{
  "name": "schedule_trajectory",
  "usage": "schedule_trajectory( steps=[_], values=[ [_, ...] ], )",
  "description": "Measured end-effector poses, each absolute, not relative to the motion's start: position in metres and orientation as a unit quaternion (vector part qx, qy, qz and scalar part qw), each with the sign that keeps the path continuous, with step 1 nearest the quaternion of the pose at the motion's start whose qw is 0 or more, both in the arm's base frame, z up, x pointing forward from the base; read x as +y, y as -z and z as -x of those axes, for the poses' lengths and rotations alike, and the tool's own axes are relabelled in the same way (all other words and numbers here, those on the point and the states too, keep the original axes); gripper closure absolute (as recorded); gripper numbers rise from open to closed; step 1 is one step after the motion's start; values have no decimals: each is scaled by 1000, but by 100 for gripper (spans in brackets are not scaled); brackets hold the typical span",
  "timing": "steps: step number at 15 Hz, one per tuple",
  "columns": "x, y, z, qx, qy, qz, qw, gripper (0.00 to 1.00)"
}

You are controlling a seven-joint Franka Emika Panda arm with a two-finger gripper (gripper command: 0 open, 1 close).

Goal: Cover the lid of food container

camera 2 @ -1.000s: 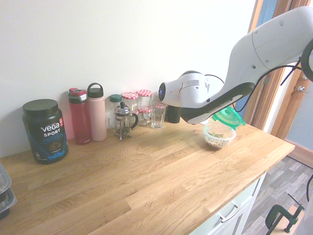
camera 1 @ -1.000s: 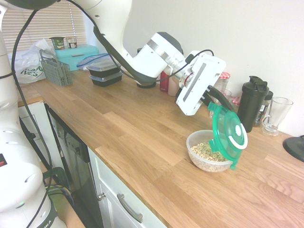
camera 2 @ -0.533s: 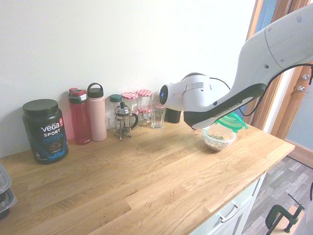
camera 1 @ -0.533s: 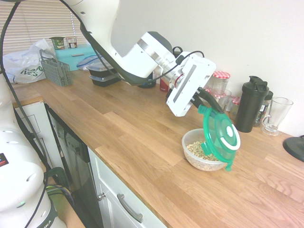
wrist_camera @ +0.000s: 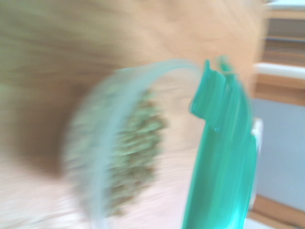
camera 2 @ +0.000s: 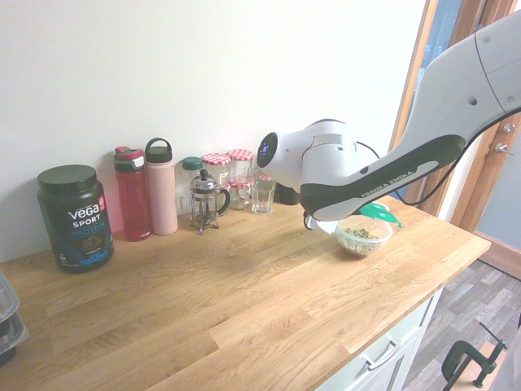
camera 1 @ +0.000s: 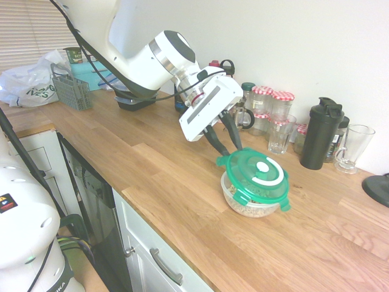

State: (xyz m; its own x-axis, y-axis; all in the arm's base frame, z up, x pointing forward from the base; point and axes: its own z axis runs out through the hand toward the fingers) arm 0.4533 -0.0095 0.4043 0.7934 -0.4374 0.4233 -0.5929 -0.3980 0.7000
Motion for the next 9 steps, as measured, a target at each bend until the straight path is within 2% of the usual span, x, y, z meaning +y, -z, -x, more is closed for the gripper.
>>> schedule_trajectory(
  steps=[3,9],
  values=[
    [-1,-409,-451,-323,-44,-858,398,0],
    [24,-459,-498,-348,-1,-916,201,0]
  ],
)
